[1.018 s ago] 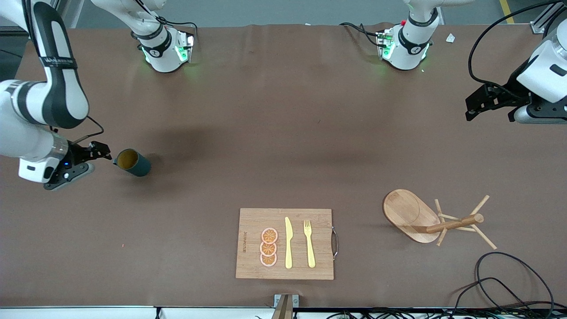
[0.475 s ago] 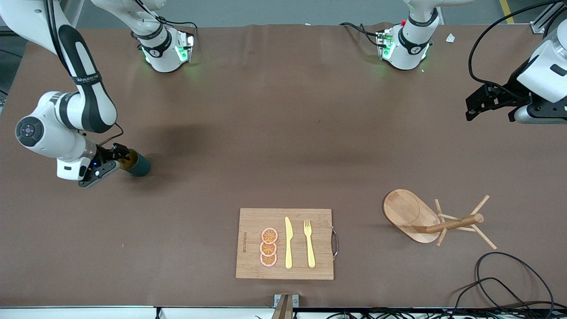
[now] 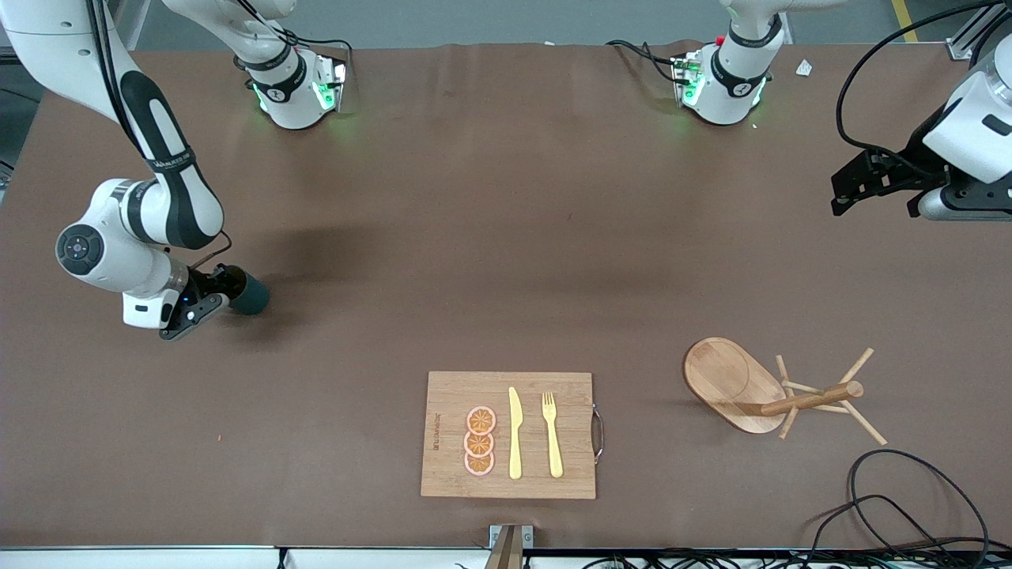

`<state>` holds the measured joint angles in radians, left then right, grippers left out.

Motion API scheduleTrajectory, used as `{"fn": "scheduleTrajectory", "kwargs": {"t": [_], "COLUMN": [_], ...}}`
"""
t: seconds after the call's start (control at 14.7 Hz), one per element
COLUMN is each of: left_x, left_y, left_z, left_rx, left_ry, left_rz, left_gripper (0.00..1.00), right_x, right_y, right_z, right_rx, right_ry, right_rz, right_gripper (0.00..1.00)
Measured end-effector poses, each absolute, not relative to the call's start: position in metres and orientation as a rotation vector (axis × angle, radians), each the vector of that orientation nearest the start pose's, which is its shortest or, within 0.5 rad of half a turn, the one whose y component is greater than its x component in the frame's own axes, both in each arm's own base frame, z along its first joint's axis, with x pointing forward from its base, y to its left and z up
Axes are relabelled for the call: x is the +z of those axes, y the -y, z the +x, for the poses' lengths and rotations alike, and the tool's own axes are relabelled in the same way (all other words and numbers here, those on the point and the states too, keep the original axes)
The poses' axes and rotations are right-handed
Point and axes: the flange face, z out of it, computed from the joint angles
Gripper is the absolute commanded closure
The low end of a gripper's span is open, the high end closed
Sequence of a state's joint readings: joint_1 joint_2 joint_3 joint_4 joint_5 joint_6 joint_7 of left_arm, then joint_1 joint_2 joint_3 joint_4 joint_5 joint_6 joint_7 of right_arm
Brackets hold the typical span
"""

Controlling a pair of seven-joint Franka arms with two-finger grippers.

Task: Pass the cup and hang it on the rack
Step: 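Reach the right gripper to the teal mug and grasp its body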

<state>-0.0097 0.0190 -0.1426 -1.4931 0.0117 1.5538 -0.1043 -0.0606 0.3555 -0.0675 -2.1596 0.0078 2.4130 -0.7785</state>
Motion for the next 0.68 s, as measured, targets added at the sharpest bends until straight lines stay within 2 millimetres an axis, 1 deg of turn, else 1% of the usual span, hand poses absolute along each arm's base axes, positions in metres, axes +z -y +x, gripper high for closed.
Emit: {"fn": "scheduleTrajectory", "kwargs": {"t": [0.07, 0.47, 0.68], "left_x": [0.6491, 0.6491, 0.6491], "left_y": [0.0827, 0.0820, 0.0820], "left_z": [0.5532, 0.5533, 0.5533], "left_rx": [-0.067, -0.067, -0.067], "left_ry": [-0.074, -0.072, -0.072], "left_rz": [-3.136, -3.136, -3.136], "left_gripper": [0.00, 0.00, 0.00], "right_x": [0.2229, 0.2231, 0.2284], "right_y": [0.0712, 0.0689, 0.0658], "right_z": [0.5515, 0.5515, 0.5543], "right_rx": [0.154, 0.166, 0.176], "right_ry": [0.989, 0.991, 0.970], "right_rz": [-2.949, -2.942, -2.942], "right_gripper": [0.99, 0.99, 0.99]}}
